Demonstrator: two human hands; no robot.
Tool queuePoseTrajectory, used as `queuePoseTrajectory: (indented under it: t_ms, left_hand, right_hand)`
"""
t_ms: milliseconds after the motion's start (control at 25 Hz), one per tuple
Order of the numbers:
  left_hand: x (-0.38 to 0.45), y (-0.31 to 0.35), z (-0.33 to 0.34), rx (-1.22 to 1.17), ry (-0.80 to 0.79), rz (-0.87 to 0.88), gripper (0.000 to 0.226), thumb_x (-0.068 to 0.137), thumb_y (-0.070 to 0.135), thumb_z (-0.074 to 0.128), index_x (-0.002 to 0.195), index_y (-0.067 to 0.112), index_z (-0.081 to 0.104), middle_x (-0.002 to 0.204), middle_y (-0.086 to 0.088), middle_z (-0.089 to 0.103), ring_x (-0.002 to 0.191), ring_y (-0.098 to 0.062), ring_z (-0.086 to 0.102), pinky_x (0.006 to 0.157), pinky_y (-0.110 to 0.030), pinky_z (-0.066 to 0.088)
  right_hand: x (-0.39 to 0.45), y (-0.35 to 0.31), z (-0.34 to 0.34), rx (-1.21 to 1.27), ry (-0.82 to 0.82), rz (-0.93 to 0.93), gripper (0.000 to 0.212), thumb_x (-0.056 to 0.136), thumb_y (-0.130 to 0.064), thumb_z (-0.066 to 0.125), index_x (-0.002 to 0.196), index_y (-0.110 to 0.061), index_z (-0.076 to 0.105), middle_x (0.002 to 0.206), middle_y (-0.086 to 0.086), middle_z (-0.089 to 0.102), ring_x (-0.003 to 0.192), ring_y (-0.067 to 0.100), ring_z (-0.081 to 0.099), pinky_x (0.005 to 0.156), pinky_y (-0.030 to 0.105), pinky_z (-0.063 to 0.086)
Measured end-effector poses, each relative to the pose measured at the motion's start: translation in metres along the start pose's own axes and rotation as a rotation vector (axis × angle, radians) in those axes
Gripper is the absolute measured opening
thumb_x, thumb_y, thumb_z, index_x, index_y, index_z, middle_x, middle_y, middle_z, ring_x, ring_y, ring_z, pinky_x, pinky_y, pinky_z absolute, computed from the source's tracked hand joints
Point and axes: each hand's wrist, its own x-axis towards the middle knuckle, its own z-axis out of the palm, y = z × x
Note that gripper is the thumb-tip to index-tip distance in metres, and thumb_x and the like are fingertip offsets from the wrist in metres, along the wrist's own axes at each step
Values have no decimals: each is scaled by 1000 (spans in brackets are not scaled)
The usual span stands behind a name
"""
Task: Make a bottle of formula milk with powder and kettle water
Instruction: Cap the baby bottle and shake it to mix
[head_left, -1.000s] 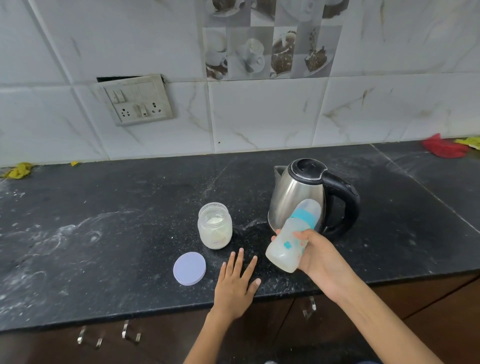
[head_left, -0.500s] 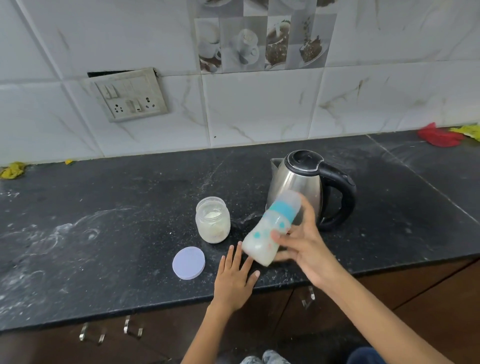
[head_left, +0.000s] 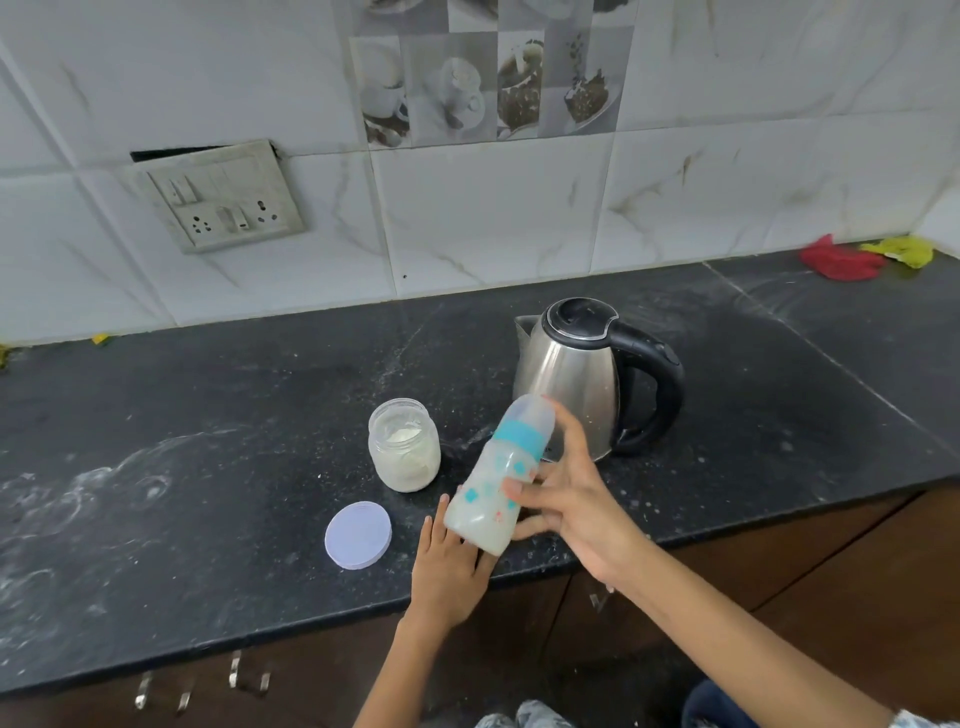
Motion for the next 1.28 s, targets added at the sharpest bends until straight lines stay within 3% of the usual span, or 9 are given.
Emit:
queuePoseTrajectory:
  t_ms: [240, 360, 520, 640, 800, 920, 1040, 1200, 1280]
  left_hand:
    - [0, 0, 0, 34, -16, -7, 58, 99, 48, 29, 150, 29, 11, 161, -3, 6, 148, -24, -3, 120, -40, -2]
    - [1, -1, 0, 77, -44, 6, 57, 99, 51, 23, 150, 34, 2, 161, -2, -7, 147, -23, -11, 118, -40, -6]
    - [-1, 1, -2, -24, 3, 3, 58, 98, 46, 35, 150, 26, 16, 160, -4, 12, 148, -25, 4, 121, -42, 4]
    - [0, -1, -1, 64, -30, 14, 57, 99, 51, 23, 150, 35, 4, 160, -1, -7, 147, -23, -11, 118, -39, -6]
    - [-1, 0, 0, 16, -5, 7, 58, 99, 47, 31, 150, 28, 12, 161, -4, 8, 148, -24, -1, 121, -42, 2]
    - [0, -1, 0, 84, -32, 17, 57, 99, 51, 23, 150, 34, 4, 160, -1, -6, 147, -23, -11, 118, -40, -5]
    - [-1, 0, 0, 28, -7, 14, 58, 99, 48, 31, 150, 28, 13, 160, -3, 10, 148, -24, 1, 121, -42, 3]
    - [1, -1, -1, 101, -44, 16, 56, 98, 53, 19, 149, 36, 1, 160, -1, -10, 146, -23, -15, 117, -39, -8]
    - [1, 1, -2, 102, -37, 9, 56, 99, 51, 21, 150, 32, 8, 161, -1, 0, 148, -23, -9, 118, -38, -7]
  right_hand:
    - [3, -11, -3, -11, -39, -44, 95, 69, -7, 81, 135, -52, 30, 116, 15, 69, 104, 35, 69, 66, 47, 61]
    - [4, -15, -7, 72, 81, -87, 93, 70, -5, 77, 139, -46, 30, 116, 13, 68, 105, 33, 69, 69, 51, 60]
    - [-1, -8, -3, -19, -38, -51, 94, 72, -3, 80, 136, -51, 31, 112, 11, 71, 105, 34, 69, 68, 48, 61]
    - [2, -13, -8, 128, 95, -109, 84, 71, -4, 76, 132, -46, 38, 109, 7, 73, 102, 33, 71, 69, 52, 61]
    - [0, -10, -3, 29, -30, -51, 94, 66, -9, 83, 134, -51, 34, 114, 11, 71, 105, 34, 69, 70, 52, 60]
    - [4, -13, -4, 125, 94, -75, 89, 69, -5, 77, 136, -45, 35, 117, 12, 69, 103, 33, 70, 69, 53, 60]
    - [0, -9, -1, 25, -17, -12, 92, 66, -9, 84, 133, -51, 37, 121, 13, 67, 106, 33, 69, 68, 50, 60]
    - [5, -16, -11, 104, 99, -71, 87, 70, -6, 77, 135, -47, 36, 116, 11, 69, 103, 33, 70, 69, 52, 60]
    - [4, -17, -6, 21, 11, -26, 91, 69, -9, 81, 134, -51, 34, 116, 11, 70, 106, 33, 69, 70, 52, 60]
